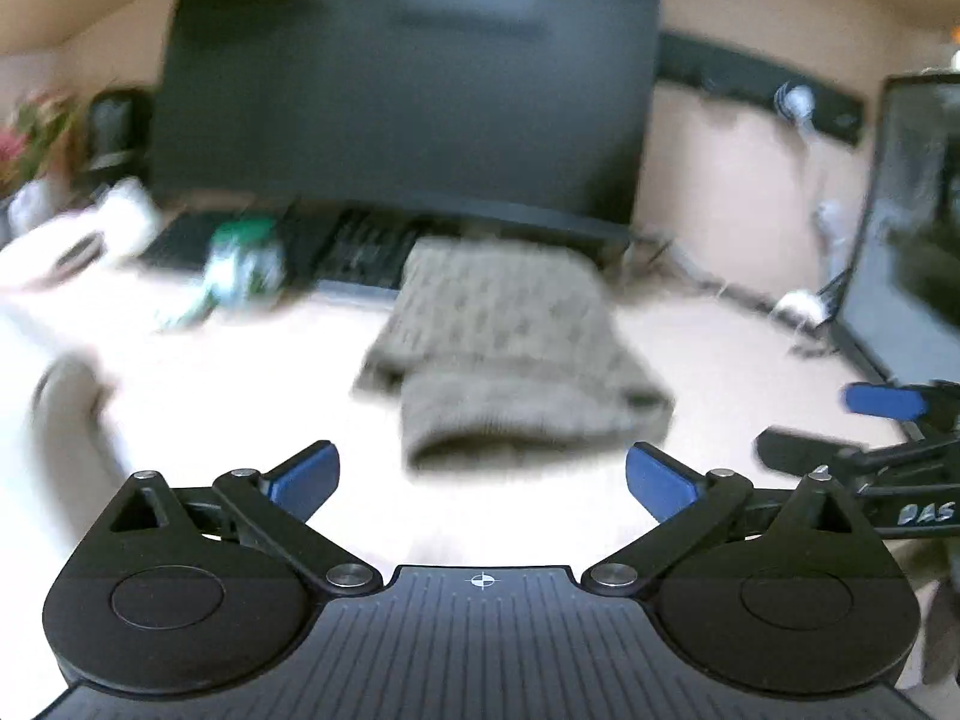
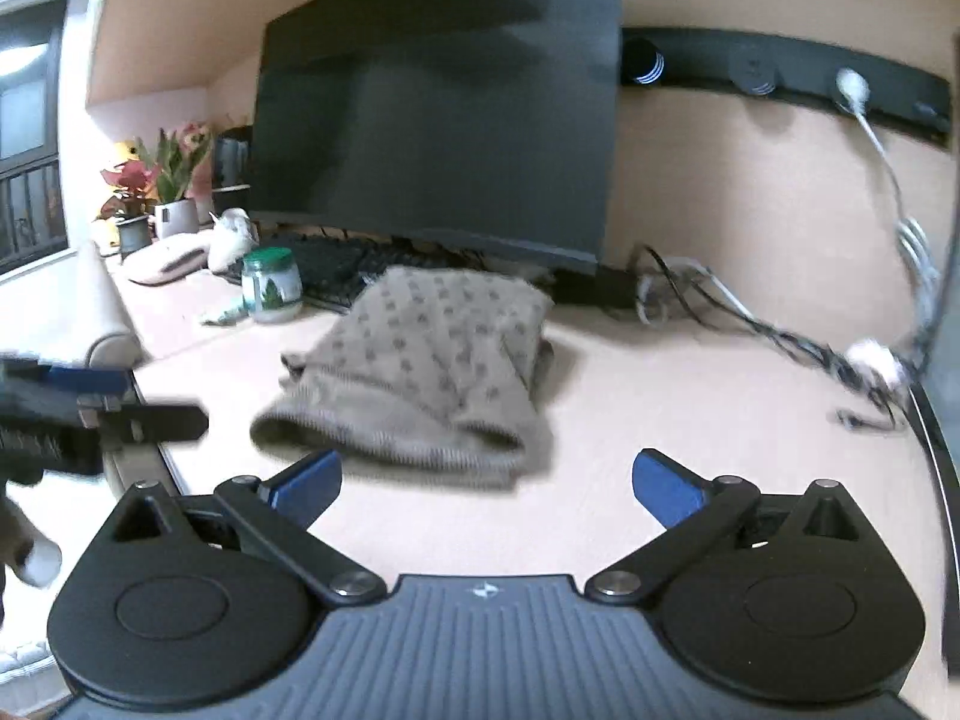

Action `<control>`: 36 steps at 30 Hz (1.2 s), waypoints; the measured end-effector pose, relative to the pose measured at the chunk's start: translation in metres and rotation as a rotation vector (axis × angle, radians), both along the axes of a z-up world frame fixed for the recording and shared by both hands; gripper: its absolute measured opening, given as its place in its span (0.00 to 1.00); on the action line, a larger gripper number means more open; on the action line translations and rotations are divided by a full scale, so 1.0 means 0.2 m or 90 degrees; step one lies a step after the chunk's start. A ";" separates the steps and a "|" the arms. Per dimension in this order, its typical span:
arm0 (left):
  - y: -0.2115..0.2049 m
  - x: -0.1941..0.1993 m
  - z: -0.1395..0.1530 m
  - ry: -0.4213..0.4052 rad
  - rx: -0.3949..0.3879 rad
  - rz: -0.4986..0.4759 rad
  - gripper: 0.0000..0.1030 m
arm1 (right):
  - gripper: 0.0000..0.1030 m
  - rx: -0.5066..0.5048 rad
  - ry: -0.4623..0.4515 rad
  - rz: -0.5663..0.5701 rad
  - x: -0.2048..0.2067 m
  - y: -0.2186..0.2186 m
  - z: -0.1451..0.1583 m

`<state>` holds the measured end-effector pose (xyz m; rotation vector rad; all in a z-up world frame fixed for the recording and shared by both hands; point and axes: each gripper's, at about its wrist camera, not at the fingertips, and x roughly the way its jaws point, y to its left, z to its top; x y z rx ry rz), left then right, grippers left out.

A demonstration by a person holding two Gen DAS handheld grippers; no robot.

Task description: Fold clothes

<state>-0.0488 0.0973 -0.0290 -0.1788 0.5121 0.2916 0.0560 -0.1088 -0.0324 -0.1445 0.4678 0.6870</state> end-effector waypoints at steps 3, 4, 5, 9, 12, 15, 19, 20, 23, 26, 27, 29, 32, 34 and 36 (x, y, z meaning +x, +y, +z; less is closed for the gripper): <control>-0.07 -0.04 0.01 0.001 0.012 0.041 1.00 | 1.00 0.002 0.004 -0.005 -0.06 -0.05 -0.01; -0.09 -0.05 0.02 -0.004 0.027 0.051 1.00 | 1.00 -0.001 -0.006 -0.007 -0.08 -0.06 -0.01; -0.10 -0.05 0.03 -0.009 0.043 0.061 1.00 | 1.00 -0.004 -0.015 -0.014 -0.09 -0.06 -0.01; -0.12 -0.08 0.05 -0.018 0.053 0.067 1.00 | 1.00 -0.001 -0.007 -0.023 -0.10 -0.08 -0.03; -0.14 -0.10 0.08 -0.006 0.065 0.061 1.00 | 1.00 0.006 0.013 -0.021 -0.09 -0.09 -0.05; -0.16 -0.11 0.07 0.009 0.058 0.060 1.00 | 1.00 0.011 0.030 -0.019 -0.09 -0.10 -0.06; -0.17 -0.10 0.05 0.029 0.049 0.046 1.00 | 1.00 0.012 0.038 -0.019 -0.10 -0.11 -0.07; -0.17 -0.09 0.05 0.033 0.047 0.042 1.00 | 1.00 0.013 0.038 -0.020 -0.10 -0.11 -0.07; -0.19 -0.09 0.05 0.035 0.048 0.025 1.00 | 1.00 0.016 0.039 -0.024 -0.10 -0.12 -0.07; -0.21 -0.08 0.05 0.034 0.052 0.013 1.00 | 1.00 0.018 0.041 -0.028 -0.11 -0.12 -0.07; -0.22 -0.08 0.05 0.034 0.053 0.011 1.00 | 1.00 0.018 0.041 -0.029 -0.11 -0.13 -0.07; -0.22 -0.07 0.05 0.036 0.051 0.010 1.00 | 1.00 0.017 0.043 -0.029 -0.11 -0.13 -0.07; -0.22 -0.07 0.05 0.039 0.050 0.012 1.00 | 1.00 0.015 0.043 -0.029 -0.11 -0.13 -0.07; -0.22 -0.07 0.05 0.039 0.049 0.013 1.00 | 1.00 0.014 0.043 -0.026 -0.11 -0.13 -0.08; -0.21 -0.07 0.05 0.040 0.047 0.013 1.00 | 1.00 0.011 0.045 -0.024 -0.11 -0.12 -0.08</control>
